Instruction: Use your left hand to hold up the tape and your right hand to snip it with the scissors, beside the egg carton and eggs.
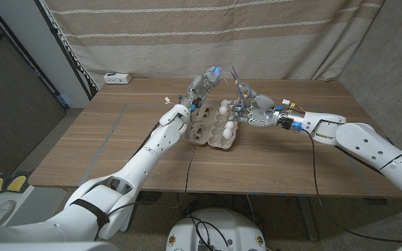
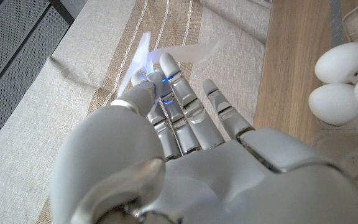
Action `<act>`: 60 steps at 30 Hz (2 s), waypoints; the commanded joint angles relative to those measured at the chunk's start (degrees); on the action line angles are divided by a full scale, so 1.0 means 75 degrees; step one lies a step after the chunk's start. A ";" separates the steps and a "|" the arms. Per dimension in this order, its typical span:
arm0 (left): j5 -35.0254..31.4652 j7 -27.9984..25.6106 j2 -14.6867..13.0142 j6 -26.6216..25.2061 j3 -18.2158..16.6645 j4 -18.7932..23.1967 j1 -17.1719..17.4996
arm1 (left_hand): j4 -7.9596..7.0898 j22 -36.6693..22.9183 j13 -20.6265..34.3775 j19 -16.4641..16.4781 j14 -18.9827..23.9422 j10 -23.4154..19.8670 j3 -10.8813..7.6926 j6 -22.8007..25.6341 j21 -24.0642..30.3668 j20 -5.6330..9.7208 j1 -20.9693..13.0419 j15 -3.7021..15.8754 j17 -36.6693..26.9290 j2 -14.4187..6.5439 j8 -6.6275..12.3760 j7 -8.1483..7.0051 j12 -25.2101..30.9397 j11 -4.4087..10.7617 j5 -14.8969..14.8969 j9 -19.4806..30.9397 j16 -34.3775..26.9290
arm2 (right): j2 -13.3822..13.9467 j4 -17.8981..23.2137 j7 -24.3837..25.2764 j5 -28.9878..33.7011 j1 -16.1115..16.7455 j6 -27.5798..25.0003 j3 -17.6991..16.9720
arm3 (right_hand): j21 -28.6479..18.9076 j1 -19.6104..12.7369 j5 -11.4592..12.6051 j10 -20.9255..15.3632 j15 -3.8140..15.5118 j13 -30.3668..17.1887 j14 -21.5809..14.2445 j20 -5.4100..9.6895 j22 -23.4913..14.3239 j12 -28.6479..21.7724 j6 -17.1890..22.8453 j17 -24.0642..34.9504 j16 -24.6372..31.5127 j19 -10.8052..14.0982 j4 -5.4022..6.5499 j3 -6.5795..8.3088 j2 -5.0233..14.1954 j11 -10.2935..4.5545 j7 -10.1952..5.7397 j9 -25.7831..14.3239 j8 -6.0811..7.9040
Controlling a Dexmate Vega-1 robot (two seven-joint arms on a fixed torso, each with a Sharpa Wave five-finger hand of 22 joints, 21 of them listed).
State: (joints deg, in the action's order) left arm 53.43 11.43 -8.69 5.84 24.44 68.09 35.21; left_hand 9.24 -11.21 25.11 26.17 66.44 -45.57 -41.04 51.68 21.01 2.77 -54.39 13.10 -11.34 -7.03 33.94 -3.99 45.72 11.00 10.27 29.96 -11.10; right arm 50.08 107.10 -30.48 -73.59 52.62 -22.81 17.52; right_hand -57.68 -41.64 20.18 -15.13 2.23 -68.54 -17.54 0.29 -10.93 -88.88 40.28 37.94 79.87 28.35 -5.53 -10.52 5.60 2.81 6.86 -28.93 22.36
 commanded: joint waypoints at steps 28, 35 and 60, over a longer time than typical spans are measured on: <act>0.0759 0.0844 0.0237 -0.0647 -0.0114 -0.0090 -0.0147 | 0.0000 -0.0029 0.2946 -0.0057 0.0020 -0.0098 0.0057 0.0069 0.0060 0.1041 -0.0092 0.0047 -0.0082 -0.0037 0.0109 0.0002 0.0366 0.0106 0.0056 -0.0137 -0.0024 | 0.0177 0.0088 -0.0460 0.0164 0.0166 0.0195 -0.0008 | 0.0070 -0.0122 -0.0039 -0.0245 0.0385 0.0200 -0.0251 -0.0168 0.0020 0.0152 -0.0405 -0.0148 -0.0120 -0.0022 -0.0038 0.0000 0.0017 -0.0025 0.0383 0.0238 -0.0355; 0.0917 0.1059 0.0313 -0.0819 -0.0145 -0.0256 -0.0257 | -0.0006 -0.0029 0.2933 -0.0068 0.0021 -0.0120 0.0066 0.0058 0.0072 0.1038 -0.0094 0.0047 -0.0090 -0.0038 0.0132 -0.0004 0.0383 0.0102 0.0056 -0.0148 -0.0024 | 0.0204 0.0128 -0.0431 0.0140 0.0150 0.0188 -0.0043 | 0.0104 -0.0160 -0.0041 -0.0271 0.0417 0.0322 -0.0309 -0.0192 0.0025 0.0224 -0.0379 -0.0236 -0.0157 -0.0043 -0.0056 0.0007 0.0009 -0.0029 0.0390 0.0311 -0.0428; 0.1575 0.1683 0.0425 -0.1825 -0.0309 -0.0476 -0.0362 | -0.0014 -0.0029 0.2985 -0.0088 0.0019 -0.0049 0.0080 -0.0045 0.0105 0.1035 -0.0096 0.0050 -0.0107 -0.0049 0.0185 -0.0047 0.0423 0.0110 0.0059 -0.0132 -0.0025 | 0.0368 0.0308 -0.0349 0.0286 0.0175 0.0210 -0.0024 | 0.0171 -0.0190 -0.0045 -0.0326 0.0406 0.0173 -0.0430 -0.0259 0.0028 0.0116 -0.0265 -0.0187 -0.0182 -0.0028 -0.0053 -0.0007 0.0004 -0.0022 0.0415 0.0382 -0.0527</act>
State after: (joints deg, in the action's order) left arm 63.71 22.68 -5.74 -5.49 22.49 64.64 32.58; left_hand 9.25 -11.33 25.11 25.87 66.43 -45.55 -40.72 51.43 21.45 2.46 -55.22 13.10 -11.86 -6.68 34.80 -4.22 45.71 11.02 10.33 28.89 -11.10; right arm 52.58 109.14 -32.83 -71.82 54.01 -21.29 17.10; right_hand -56.56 -42.40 19.92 -16.71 2.36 -67.00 -20.28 -1.25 -10.67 -87.55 40.51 36.25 78.75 27.84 -5.92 -10.40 5.45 3.26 7.08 -26.02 18.59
